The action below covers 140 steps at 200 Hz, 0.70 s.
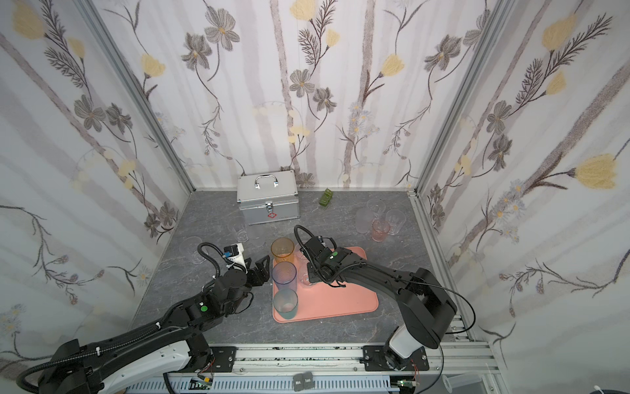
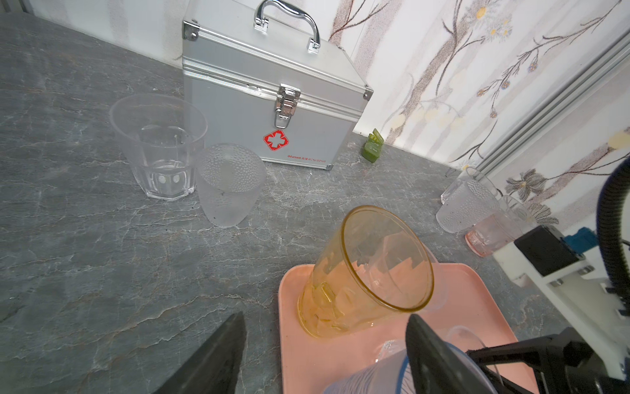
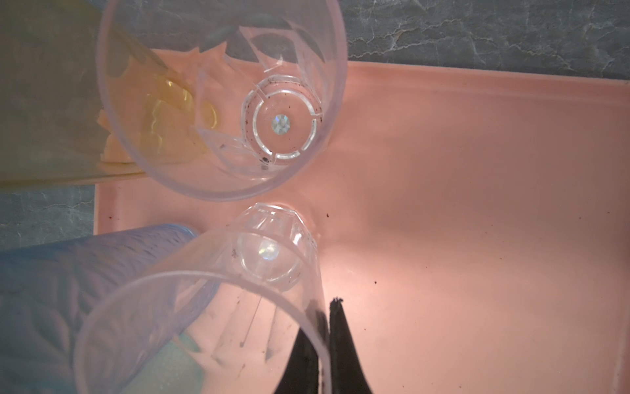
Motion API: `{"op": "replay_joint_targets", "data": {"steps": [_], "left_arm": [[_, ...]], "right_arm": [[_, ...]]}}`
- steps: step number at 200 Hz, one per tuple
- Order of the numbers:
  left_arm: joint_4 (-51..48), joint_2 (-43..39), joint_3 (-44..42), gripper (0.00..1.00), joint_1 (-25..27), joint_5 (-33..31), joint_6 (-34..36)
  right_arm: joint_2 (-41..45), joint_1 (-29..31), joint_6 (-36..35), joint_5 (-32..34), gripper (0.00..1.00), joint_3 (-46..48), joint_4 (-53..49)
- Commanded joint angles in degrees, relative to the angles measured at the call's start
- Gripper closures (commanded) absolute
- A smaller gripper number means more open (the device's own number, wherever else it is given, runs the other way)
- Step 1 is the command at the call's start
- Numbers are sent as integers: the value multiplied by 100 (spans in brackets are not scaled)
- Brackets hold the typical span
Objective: Place the glasses into the tray
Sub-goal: 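Carry the clear glass onto the tray beside the yellow glass and release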
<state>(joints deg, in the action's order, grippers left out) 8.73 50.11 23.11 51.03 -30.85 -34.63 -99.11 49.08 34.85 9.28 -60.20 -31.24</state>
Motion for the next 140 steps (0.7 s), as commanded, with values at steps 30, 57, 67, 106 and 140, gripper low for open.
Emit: {"op": "replay_joint_targets", "data": {"steps": [30,57,67,106,140], "left_arm": [[111,31,-15,23,-3,-105,44],[111,-58,-66,23,4,-161,33],[112,-71,-79,23,3,-165,34],[104,-102,-107,23,3,-132,-21],[111,-102,-103,23,2,-107,-61]], "right_arm": [[-302,23,-38,41,99,-184,-110],[-283,18,-45,126,99,-244,-215],[-272,23,-64,142,99,-263,-286],[-138,47,-103,142,98,-381,-559],[-226,80,-119,158,97,-463,-578]]}}
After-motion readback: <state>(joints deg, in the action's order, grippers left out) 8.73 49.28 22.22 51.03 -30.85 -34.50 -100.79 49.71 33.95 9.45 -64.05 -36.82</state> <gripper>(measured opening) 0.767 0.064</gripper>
